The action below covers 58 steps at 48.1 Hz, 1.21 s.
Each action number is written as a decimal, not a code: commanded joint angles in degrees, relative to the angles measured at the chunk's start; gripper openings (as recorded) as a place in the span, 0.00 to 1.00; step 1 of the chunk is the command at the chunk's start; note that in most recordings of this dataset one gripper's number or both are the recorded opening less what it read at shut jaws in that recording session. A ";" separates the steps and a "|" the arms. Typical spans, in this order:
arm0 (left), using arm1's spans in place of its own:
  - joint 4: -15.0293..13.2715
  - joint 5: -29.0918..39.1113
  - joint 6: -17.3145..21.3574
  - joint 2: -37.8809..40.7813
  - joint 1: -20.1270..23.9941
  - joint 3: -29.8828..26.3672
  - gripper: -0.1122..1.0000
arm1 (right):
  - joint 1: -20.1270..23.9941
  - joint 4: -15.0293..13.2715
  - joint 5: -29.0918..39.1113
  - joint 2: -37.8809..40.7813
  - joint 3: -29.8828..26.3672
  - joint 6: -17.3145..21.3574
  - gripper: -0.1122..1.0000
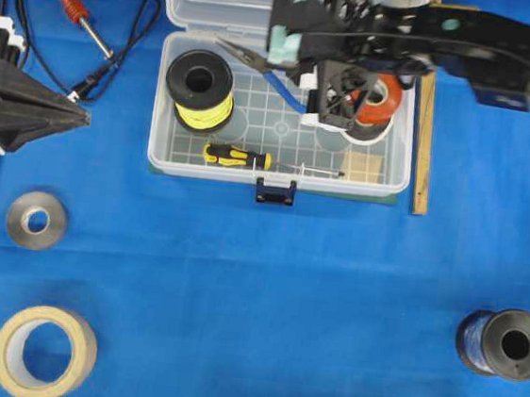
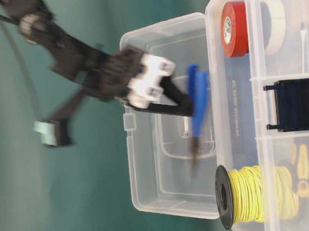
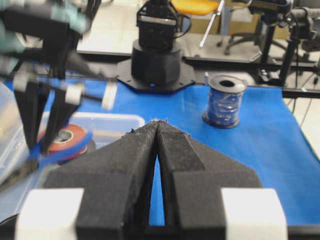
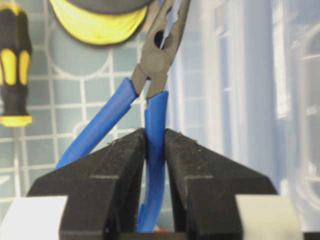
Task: Pick the nipper from the toolbox among several items.
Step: 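Close the right gripper on the blue pliers handles, then lift the pliers out of the toolbox and move them toward the front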
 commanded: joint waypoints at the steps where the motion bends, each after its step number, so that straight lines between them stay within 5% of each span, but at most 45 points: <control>1: -0.18 -0.26 -0.09 0.26 0.00 -0.70 0.10 | 1.41 0.09 0.26 -5.19 0.00 0.35 0.22; 13: -0.18 -0.26 -0.09 0.35 0.09 -0.70 0.10 | 10.99 0.18 -1.93 -9.67 3.60 4.31 0.22; 29: -0.18 -0.70 -0.09 0.44 1.49 -0.70 0.10 | 24.61 0.18 -11.87 -3.52 8.09 17.14 0.22; 46: -0.35 -0.35 -0.18 0.70 1.58 -0.35 0.10 | 28.74 0.53 -16.70 8.70 7.03 26.19 0.22; 58: -0.44 0.09 -0.18 0.70 1.58 -0.09 0.10 | 28.92 0.53 -16.52 10.20 6.77 26.98 0.22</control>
